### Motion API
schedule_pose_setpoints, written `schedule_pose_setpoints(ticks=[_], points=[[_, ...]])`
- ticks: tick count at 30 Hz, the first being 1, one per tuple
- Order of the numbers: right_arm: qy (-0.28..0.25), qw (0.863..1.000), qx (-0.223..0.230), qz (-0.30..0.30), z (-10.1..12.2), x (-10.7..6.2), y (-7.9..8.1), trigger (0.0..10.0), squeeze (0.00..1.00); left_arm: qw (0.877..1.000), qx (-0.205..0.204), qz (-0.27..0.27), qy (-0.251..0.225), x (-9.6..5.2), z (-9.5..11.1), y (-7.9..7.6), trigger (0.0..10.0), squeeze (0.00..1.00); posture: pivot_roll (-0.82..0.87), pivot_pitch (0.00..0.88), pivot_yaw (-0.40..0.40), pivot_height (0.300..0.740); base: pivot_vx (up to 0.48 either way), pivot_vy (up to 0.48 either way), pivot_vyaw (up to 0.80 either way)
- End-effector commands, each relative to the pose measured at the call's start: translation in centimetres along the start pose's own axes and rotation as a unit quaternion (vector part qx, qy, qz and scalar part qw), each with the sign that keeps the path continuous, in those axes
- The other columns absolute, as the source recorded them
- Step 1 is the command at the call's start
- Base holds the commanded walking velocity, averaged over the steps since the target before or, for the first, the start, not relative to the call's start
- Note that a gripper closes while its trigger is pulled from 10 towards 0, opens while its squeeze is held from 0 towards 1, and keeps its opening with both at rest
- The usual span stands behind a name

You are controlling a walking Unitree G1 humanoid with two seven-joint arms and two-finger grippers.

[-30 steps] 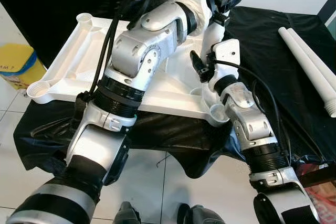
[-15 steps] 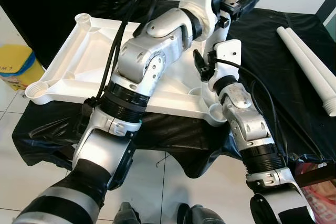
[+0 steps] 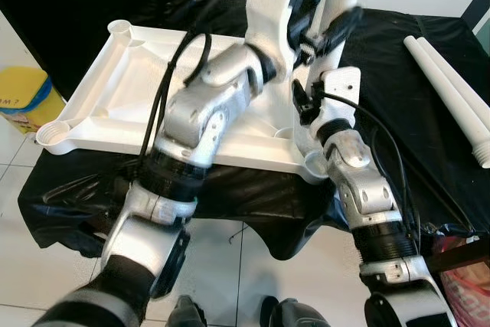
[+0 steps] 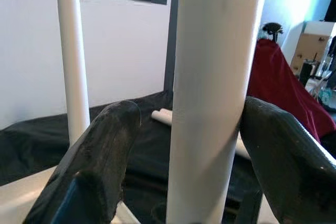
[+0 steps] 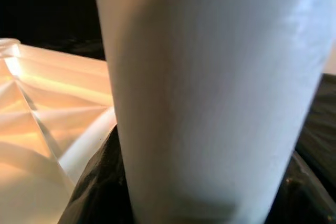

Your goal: Building children table

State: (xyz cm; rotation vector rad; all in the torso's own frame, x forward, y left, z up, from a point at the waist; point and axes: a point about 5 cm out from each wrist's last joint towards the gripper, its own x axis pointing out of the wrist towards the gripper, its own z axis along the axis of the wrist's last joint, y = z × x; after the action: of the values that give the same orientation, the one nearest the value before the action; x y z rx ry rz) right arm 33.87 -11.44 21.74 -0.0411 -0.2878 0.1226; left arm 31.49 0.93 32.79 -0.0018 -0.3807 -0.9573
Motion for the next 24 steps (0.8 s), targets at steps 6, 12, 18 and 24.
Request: schedule_pose_setpoints(ticks=[6, 12, 18, 24], points=[[-0.001, 0.998, 0.016, -0.063, -0.6, -1.5, -2.3, 10.0, 0.0, 0.999, 0.006, 0.04, 0.009, -1.9, -1.5, 0.3, 10.0, 0.0, 0.03, 0.184, -0.055, 0.74, 0.0, 0.0, 0.0], [0.002, 0.997, 0.016, -0.076, -1.1, -2.5, -2.9, 10.0, 0.0, 0.999, 0.01, 0.047, 0.016, -2.9, -2.5, 0.4, 10.0, 0.0, 0.02, 0.175, -0.046, 0.74, 0.0, 0.0, 0.0], [0.007, 0.997, 0.017, -0.078, -1.8, -3.8, -2.9, 10.0, 0.0, 0.997, 0.01, 0.06, 0.044, -4.1, -4.4, 0.1, 10.0, 0.0, 0.0, 0.169, -0.049, 0.74, 0.0, 0.0, 0.0], [0.014, 0.999, 0.035, -0.039, -2.9, -5.4, -1.8, 10.0, 0.0, 0.993, 0.027, 0.071, 0.094, -6.1, -7.7, -0.9, 10.0, 0.0, -0.01, 0.174, -0.063, 0.74, 0.0, 0.0, 0.0]])
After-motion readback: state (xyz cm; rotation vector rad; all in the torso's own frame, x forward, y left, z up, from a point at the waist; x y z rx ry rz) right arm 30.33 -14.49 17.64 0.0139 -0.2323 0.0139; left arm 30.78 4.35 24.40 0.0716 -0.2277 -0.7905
